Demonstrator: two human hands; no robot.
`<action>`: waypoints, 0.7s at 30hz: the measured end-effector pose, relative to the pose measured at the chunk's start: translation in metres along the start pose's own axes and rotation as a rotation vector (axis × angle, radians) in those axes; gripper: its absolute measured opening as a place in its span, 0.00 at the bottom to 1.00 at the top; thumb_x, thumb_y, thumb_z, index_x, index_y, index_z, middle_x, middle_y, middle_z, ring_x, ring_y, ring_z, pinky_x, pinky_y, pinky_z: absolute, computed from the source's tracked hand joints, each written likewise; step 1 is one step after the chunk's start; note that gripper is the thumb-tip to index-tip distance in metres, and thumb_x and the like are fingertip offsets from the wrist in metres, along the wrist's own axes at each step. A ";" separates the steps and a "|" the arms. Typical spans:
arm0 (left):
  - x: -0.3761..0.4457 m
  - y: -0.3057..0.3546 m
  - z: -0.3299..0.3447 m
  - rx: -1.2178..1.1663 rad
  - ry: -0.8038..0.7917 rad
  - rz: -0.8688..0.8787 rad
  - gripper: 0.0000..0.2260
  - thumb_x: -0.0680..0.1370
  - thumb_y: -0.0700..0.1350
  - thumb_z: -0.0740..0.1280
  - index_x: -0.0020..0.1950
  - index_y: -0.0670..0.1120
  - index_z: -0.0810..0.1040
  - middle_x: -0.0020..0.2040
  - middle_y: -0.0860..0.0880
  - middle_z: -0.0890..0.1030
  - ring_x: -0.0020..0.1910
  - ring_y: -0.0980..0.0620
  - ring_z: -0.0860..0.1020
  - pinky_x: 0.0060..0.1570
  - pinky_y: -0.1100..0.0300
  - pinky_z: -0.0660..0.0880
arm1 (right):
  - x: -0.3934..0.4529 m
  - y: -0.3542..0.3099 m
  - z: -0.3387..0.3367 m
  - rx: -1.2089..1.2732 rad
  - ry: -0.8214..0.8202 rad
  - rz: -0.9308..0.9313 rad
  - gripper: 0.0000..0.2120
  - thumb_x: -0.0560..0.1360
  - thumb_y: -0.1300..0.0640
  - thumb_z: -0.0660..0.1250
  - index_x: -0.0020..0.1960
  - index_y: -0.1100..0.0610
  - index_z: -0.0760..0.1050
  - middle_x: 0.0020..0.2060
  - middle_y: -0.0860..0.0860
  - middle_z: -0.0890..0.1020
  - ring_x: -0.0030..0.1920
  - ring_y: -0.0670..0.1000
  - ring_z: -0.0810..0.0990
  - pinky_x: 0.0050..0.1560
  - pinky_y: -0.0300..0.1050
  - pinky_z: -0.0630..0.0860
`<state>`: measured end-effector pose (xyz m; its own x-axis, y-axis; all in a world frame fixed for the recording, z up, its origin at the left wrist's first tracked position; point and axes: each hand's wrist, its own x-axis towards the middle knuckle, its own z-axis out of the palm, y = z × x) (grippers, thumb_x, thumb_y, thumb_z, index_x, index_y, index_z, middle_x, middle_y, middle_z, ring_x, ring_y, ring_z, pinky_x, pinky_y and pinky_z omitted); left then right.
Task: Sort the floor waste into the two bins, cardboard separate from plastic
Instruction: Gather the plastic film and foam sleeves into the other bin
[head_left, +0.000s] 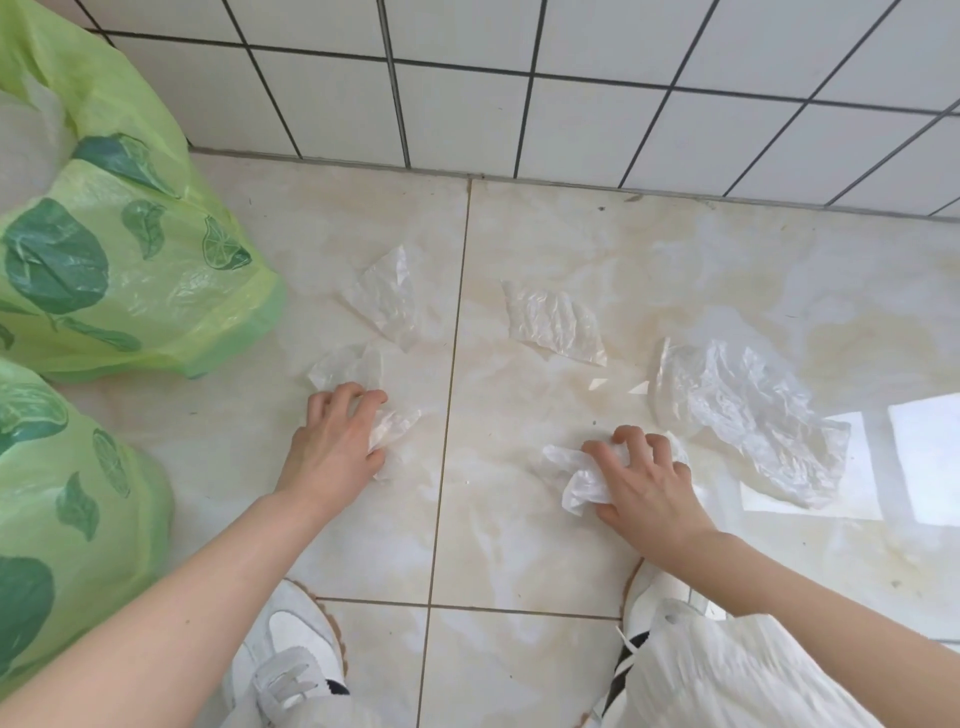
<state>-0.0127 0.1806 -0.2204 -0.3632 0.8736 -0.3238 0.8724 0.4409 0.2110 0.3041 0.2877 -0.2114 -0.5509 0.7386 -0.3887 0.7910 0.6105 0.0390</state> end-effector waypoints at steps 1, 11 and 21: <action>-0.001 0.000 0.001 0.013 0.008 0.002 0.24 0.71 0.43 0.70 0.66 0.48 0.71 0.64 0.47 0.68 0.61 0.42 0.65 0.44 0.47 0.76 | 0.003 0.000 0.000 0.013 0.010 0.002 0.31 0.53 0.53 0.79 0.53 0.49 0.72 0.48 0.56 0.75 0.43 0.60 0.75 0.26 0.49 0.73; -0.010 0.005 0.017 0.085 0.032 0.075 0.18 0.59 0.24 0.69 0.44 0.39 0.76 0.44 0.39 0.74 0.42 0.37 0.73 0.30 0.49 0.76 | 0.024 0.003 0.002 0.219 -0.003 -0.090 0.20 0.67 0.70 0.65 0.55 0.53 0.69 0.49 0.53 0.70 0.42 0.53 0.63 0.38 0.44 0.72; 0.015 0.041 -0.014 -0.288 0.200 0.052 0.21 0.67 0.28 0.67 0.57 0.44 0.76 0.44 0.46 0.72 0.44 0.43 0.74 0.41 0.58 0.66 | 0.018 0.015 -0.067 0.529 0.172 -0.128 0.20 0.66 0.72 0.60 0.54 0.58 0.76 0.46 0.51 0.72 0.43 0.55 0.73 0.41 0.42 0.69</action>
<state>0.0136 0.2145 -0.2037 -0.4022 0.9071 -0.1244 0.7739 0.4094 0.4832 0.2885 0.3295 -0.1562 -0.6517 0.7309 -0.2027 0.7161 0.5049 -0.4820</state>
